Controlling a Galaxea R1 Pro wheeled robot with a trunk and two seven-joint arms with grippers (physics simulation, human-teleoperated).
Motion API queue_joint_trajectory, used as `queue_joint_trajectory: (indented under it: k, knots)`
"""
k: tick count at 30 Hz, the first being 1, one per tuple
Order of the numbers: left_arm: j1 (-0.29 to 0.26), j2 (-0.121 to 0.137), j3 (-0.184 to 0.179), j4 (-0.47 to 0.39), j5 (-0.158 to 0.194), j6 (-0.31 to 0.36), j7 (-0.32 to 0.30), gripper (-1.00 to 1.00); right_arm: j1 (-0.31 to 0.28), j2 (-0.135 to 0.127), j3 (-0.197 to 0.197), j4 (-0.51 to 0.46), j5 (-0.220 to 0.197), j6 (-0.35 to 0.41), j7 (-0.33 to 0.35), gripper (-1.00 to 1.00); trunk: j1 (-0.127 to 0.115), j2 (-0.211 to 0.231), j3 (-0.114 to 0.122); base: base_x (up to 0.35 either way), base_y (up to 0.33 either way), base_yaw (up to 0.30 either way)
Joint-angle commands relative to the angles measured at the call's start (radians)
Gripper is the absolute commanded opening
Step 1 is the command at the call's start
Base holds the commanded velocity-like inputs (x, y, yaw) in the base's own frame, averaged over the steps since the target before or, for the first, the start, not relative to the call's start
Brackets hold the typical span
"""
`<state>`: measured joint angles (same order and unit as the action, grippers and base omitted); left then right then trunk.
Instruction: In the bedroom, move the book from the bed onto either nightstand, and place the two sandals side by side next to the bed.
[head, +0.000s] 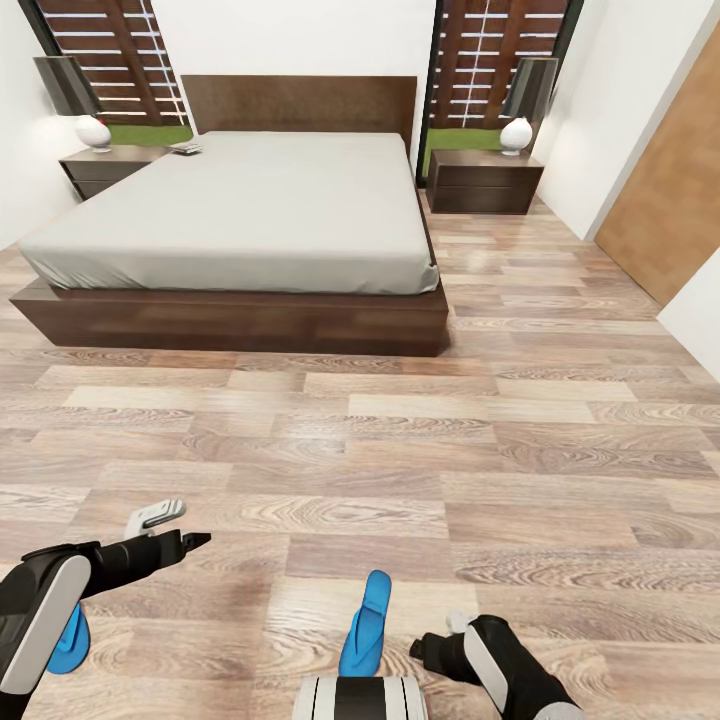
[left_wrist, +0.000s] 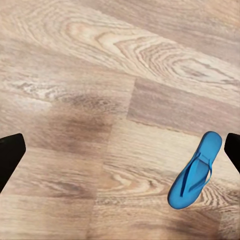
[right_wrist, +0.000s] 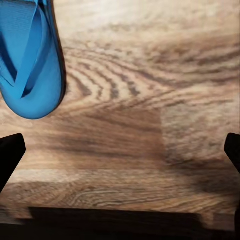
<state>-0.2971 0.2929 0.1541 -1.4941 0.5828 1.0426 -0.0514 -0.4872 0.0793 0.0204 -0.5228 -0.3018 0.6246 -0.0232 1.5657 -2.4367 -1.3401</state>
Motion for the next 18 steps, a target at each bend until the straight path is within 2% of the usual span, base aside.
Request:
queue_joint_trajectory:
  k: [1, 7, 18]
  knots:
    - [0.000, 0.000, 0.001, 0.000, -0.004, 0.005, -0.005, 1.00, 0.000, 0.000, 0.002, -0.001, -0.004, 0.004, -0.002, 1.00, 0.000, 0.000, -0.001, 0.000, 0.000, 0.000]
    - [0.000, 0.000, 0.001, 0.000, -0.003, 0.005, -0.005, 1.00, -0.014, -0.002, 0.004, -0.003, -0.003, 0.012, -0.004, 1.00, 0.000, 0.000, -0.001, 0.000, 0.000, 0.000]
    - [0.000, 0.000, 0.001, 0.001, -0.004, 0.002, -0.004, 1.00, -0.024, -0.003, 0.040, -0.005, 0.001, 0.015, -0.004, 1.00, 0.000, 0.000, -0.001, 0.000, 0.000, 0.000]
